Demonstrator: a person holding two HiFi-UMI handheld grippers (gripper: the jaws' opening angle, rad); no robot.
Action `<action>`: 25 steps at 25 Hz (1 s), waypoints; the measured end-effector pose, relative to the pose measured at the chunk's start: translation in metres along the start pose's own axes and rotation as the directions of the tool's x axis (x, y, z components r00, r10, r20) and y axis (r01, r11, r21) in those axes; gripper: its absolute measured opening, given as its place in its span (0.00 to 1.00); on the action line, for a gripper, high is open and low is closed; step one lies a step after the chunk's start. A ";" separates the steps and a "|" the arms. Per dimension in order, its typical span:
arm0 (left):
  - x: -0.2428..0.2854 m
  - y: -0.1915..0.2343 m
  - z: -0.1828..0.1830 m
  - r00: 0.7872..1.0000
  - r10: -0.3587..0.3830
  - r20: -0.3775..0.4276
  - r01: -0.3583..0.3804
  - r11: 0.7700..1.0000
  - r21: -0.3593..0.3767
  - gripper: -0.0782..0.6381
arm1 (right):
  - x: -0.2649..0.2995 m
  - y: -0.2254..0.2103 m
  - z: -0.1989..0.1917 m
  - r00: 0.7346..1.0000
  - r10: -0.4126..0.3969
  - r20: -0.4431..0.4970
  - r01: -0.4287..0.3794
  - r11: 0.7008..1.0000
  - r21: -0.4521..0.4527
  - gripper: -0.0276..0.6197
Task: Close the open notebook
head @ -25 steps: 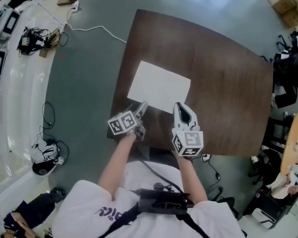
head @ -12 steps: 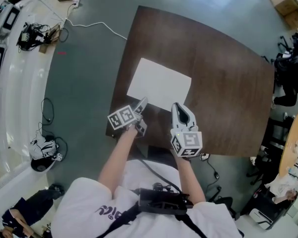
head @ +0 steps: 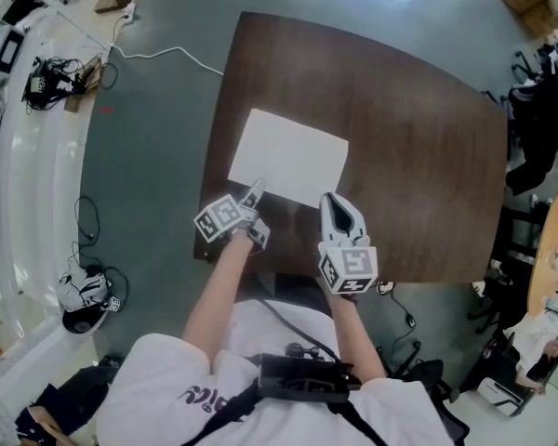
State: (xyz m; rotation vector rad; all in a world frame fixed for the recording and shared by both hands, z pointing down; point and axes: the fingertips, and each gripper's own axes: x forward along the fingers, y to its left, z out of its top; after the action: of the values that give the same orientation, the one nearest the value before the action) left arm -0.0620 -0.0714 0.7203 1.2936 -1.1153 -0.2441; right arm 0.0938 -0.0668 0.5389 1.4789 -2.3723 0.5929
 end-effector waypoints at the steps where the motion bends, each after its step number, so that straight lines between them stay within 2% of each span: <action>1: -0.001 0.001 0.001 1.000 -0.001 0.004 0.001 1.000 -0.006 0.51 | -0.001 -0.001 -0.001 1.000 -0.003 0.000 0.003 1.000 0.002 0.05; 5: 0.002 0.001 0.003 1.000 -0.006 0.009 0.006 1.000 -0.021 0.50 | -0.005 -0.005 -0.002 1.000 -0.009 0.002 0.009 1.000 0.009 0.05; 8: 0.004 0.004 0.002 1.000 0.004 0.004 -0.004 1.000 -0.016 0.38 | -0.009 -0.006 -0.005 1.000 -0.015 0.005 0.015 1.000 0.013 0.05; 13: 0.005 0.005 0.003 1.000 0.028 0.006 -0.028 0.999 0.046 0.19 | -0.015 -0.010 -0.009 0.999 -0.033 0.003 0.033 0.999 0.024 0.05; 16: 0.006 0.003 0.001 1.000 0.025 0.007 -0.025 0.996 0.080 0.14 | -0.021 -0.013 -0.012 0.999 -0.049 0.006 0.048 0.998 0.030 0.05; 21: 0.008 -0.007 0.000 1.000 -0.007 0.018 0.004 0.988 0.152 0.12 | -0.033 -0.016 -0.017 0.997 -0.073 0.010 0.072 0.997 0.035 0.05; 25: 0.007 -0.022 -0.003 0.999 -0.028 0.025 0.021 0.965 0.260 0.12 | -0.044 -0.019 -0.020 0.996 -0.093 0.015 0.093 0.995 0.047 0.05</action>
State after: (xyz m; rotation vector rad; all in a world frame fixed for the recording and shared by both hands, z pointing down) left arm -0.0473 -0.0817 0.7061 1.5411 -1.1850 -0.1373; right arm 0.1300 -0.0300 0.5407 1.6105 -2.3023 0.6183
